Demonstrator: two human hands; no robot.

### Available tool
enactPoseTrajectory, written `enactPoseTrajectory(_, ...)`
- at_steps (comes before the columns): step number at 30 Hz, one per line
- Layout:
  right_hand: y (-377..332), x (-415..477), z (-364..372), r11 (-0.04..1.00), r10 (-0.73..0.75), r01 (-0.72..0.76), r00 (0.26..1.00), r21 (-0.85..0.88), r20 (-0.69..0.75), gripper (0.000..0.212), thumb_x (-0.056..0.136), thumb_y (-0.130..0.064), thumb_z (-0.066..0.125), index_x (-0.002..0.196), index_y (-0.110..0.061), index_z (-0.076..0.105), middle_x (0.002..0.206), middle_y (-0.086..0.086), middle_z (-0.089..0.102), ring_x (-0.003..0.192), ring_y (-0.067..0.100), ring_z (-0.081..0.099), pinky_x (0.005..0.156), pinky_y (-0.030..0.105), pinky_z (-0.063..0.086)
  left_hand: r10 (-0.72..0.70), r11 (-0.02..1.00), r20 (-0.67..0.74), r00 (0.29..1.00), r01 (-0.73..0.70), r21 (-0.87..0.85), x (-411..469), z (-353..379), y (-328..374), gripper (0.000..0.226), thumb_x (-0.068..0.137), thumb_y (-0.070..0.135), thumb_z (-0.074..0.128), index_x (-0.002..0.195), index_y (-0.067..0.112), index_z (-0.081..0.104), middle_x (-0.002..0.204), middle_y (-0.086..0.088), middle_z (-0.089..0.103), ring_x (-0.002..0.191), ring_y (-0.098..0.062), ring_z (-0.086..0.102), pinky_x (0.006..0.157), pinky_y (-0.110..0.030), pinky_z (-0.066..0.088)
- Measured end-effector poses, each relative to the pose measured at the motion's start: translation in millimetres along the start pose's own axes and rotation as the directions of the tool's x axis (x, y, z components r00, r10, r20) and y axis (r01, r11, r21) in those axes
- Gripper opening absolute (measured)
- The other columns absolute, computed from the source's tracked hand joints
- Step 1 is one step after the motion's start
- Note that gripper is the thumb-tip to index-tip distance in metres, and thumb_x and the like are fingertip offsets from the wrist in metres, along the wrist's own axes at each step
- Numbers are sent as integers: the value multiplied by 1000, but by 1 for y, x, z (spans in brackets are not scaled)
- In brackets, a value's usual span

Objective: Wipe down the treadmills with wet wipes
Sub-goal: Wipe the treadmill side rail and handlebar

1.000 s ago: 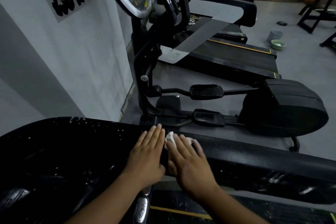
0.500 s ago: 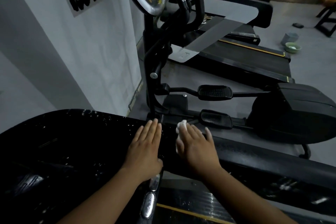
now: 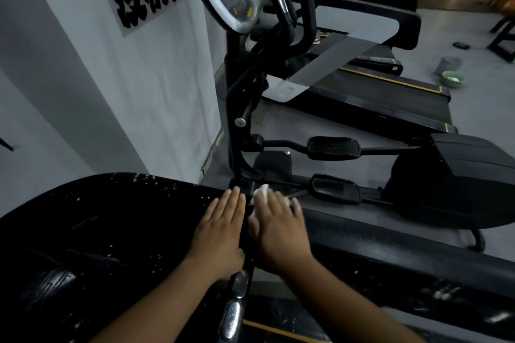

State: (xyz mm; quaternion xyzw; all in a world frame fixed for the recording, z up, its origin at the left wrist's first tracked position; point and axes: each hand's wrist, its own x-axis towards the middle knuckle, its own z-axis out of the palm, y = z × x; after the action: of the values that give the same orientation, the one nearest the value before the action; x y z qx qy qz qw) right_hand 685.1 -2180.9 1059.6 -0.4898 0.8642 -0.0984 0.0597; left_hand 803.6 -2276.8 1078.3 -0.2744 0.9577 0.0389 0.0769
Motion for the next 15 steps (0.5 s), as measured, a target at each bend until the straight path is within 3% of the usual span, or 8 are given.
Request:
enactPoseTrajectory(3,22,-45,6,988,-135,135,991,-79,7,65,101,-53,32,158,-22,27,165,2,25,152,22,23,121,43,10,49,999,-3,999,-49,-19,-3,-1,12,105,89,36,52,155,13,-26,160,-7,-38,149,-20,-33,124,-38,-15)
enactPoseTrajectory(6,58,-36,-6,991,43,-47,998,-125,-34,67,99,-59,20,155,-26,33,161,-1,36,148,16,33,123,45,10,121,992,-18,993,-121,-42,-7,7,35,104,92,35,52,155,15,-28,159,-5,-41,147,-19,-36,124,-40,-12)
enactPoseTrajectory(9,44,-12,-9,990,129,-130,992,-54,-19,70,98,-59,5,154,-25,30,161,-1,35,149,16,28,124,47,9,117,992,2,993,-117,-38,-9,13,45,102,93,36,51,155,14,-28,159,-6,-41,146,-20,-38,124,-42,-13)
enactPoseTrajectory(13,51,-62,-1,995,-61,61,998,-82,7,59,105,-49,23,159,-25,24,167,0,22,154,20,19,122,44,12,95,995,24,995,-95,-11,-9,12,45,102,94,35,49,153,13,-30,157,-8,-44,146,-22,-39,124,-42,-14)
enactPoseTrajectory(15,77,-73,-7,988,-44,42,999,-145,-9,60,104,-52,21,158,-26,29,165,-1,28,152,18,24,120,45,13,77,997,21,997,-77,-8,-9,9,50,103,95,37,50,151,11,-33,156,-10,-44,146,-23,-37,124,-42,-15)
